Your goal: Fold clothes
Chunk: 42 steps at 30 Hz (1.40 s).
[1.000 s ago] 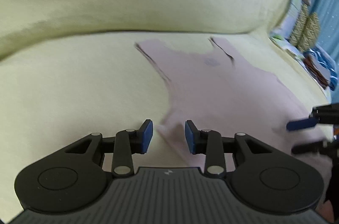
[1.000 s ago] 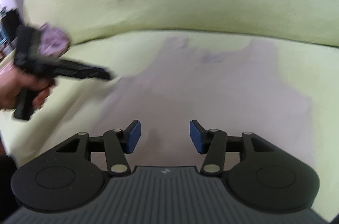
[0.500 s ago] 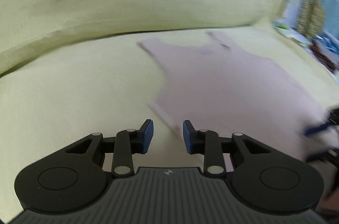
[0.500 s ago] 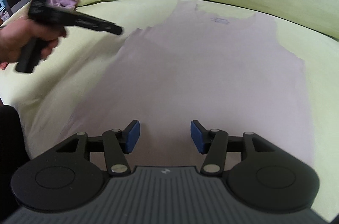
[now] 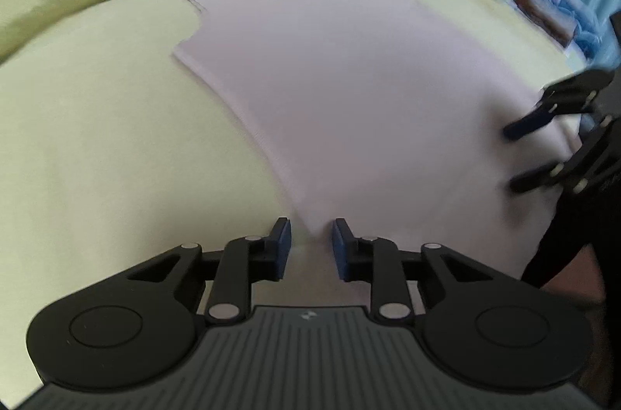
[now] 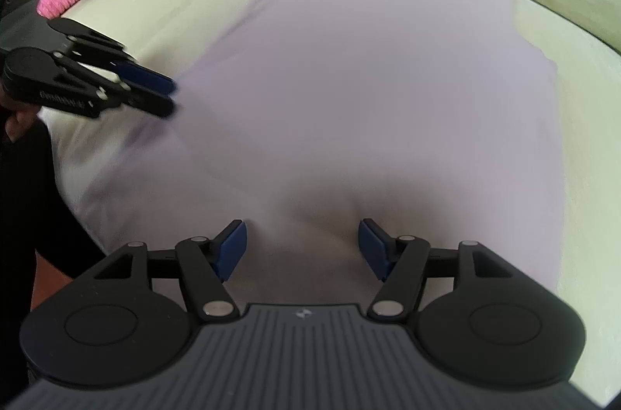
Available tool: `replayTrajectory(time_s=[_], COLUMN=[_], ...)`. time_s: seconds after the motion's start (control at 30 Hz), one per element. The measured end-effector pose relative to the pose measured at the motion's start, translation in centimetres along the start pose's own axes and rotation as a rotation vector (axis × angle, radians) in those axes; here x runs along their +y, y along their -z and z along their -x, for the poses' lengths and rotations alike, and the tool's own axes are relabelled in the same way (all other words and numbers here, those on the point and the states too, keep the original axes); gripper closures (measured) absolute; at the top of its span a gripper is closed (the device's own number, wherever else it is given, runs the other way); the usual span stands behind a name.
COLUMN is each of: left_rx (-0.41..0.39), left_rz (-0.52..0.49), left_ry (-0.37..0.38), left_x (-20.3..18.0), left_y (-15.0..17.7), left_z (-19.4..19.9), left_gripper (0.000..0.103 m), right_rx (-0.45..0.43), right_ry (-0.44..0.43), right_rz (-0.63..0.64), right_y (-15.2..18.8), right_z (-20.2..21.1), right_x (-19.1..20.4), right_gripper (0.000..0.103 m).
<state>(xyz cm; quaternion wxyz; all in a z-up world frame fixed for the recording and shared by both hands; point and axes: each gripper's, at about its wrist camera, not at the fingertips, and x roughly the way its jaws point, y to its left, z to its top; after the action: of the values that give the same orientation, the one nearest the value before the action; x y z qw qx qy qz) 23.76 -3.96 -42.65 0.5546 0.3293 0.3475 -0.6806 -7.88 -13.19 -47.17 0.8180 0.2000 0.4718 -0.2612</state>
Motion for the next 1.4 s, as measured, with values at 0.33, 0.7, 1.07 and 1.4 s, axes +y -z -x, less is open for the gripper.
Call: replayTrajectory(time_s=[0.33, 0.7, 1.07, 1.4], left_rx=[-0.037, 0.038, 0.034, 0.11], left_rz=[-0.08, -0.04, 0.022, 0.047], left_ry=[0.041, -0.028, -0.074, -0.056], left_x=[-5.7, -8.6, -7.8, -7.2], left_y=[1.0, 1.3, 2.0, 4.6], left_z=[1.9, -0.8, 0.5, 3.3], left_gripper=[0.073, 0.067, 0.056, 0.056], right_rx=[-0.009, 0.017, -0.001, -0.111], right_ry=[0.023, 0.057, 0.053, 0.096], right_rz=[-0.081, -0.138, -0.191, -0.284], right_y=[2.9, 4.5, 5.4, 7.8], right_z=[1.5, 1.4, 2.1, 5.3], right_x=[-1.0, -1.6, -1.8, -3.6], right_gripper=[0.038, 0.031, 0.026, 0.026])
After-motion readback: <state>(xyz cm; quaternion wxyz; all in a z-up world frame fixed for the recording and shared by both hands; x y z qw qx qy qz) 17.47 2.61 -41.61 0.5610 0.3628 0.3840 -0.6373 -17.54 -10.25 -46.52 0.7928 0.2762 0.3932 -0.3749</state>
